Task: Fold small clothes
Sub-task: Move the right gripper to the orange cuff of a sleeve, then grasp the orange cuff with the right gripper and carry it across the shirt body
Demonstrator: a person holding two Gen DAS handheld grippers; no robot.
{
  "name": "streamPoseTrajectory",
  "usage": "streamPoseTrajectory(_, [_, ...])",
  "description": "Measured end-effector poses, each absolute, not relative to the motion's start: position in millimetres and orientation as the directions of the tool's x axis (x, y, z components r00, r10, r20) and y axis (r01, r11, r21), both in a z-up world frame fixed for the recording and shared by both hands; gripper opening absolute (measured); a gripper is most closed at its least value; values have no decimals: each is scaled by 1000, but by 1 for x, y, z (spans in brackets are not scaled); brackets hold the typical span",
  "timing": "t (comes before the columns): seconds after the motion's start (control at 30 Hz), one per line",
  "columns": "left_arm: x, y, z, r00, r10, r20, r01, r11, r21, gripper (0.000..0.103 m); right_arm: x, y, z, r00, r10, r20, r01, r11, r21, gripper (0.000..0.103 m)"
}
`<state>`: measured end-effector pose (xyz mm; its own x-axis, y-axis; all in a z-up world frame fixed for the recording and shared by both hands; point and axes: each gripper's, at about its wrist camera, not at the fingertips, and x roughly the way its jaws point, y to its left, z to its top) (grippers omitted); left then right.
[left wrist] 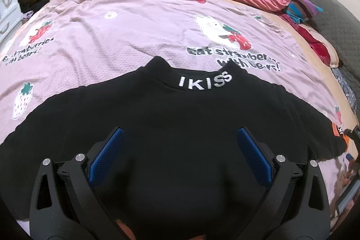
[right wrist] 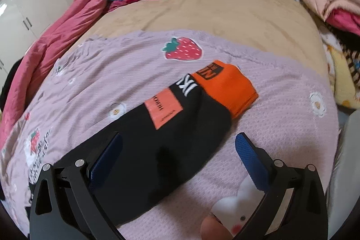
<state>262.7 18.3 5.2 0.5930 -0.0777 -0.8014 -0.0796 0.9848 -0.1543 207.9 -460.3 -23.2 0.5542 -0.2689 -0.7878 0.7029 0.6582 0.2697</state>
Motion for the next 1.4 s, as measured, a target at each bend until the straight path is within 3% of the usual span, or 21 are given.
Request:
streamPoseTrajectory(0.2, [264,35,5,593,-67,-803,-133,975,-179,94,214,-486,-48,566,-187,-803,710,605,360,99])
streamPoseTrajectory(0.23, [264,38,6,594,-69,-802,-140,972,-187,94,214,-490,-48,580,-193,-791,707,602,372,94])
streamPoseTrajectory(0.43, [259,42,11,604,-63,-795,-151,970,-191,94,208,-515,-53,616,-193,-764,712,552,435,33])
streamPoseTrajectory(0.53, [257,41,11,601,-71,-796,-148,969,-199,94,205,-515,-50,681,-151,-717,655,563,504,15])
streamPoseTrajectory(0.9, [245,46,16,596,-105,-796,-144,961,-235,94,203,-451,10,853,-32,-521,377,729,572,14])
streamPoseTrajectory(1.4, [225,67,40,652,-184,-735,-127,930,-345,94,207,-335,52,875,167,-454,76,880,469,14])
